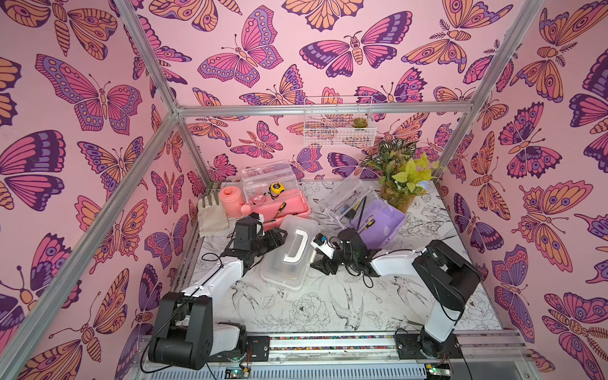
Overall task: Close toolboxes
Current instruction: Fasten the toolbox latch on the toolbox.
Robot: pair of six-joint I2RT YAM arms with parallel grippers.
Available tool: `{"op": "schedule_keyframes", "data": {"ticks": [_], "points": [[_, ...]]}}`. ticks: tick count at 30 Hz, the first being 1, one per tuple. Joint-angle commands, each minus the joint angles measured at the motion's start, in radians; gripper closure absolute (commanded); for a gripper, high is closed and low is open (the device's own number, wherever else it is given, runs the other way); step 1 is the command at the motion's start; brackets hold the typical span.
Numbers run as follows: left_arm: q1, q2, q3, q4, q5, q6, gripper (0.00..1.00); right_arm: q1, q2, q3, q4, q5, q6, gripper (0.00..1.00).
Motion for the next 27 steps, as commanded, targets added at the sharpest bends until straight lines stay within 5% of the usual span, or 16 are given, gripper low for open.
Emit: {"op": "schedule_keyframes", "data": {"ticks": [1, 8, 27], "points": [[0.009, 0.011, -0.024, -0.001, 0.011, 0.02, 0.22, 0.006, 0.008, 0.034, 0.031, 0.011, -0.007, 0.37], [0.011, 0.01, -0.024, 0.001, 0.012, 0.023, 0.22, 0.007, 0.002, 0.032, 0.018, 0.013, -0.018, 0.53], [0.013, 0.022, -0.021, 0.002, 0.013, 0.051, 0.23, 0.007, -0.091, 0.022, -0.176, 0.035, -0.093, 0.56]]}}
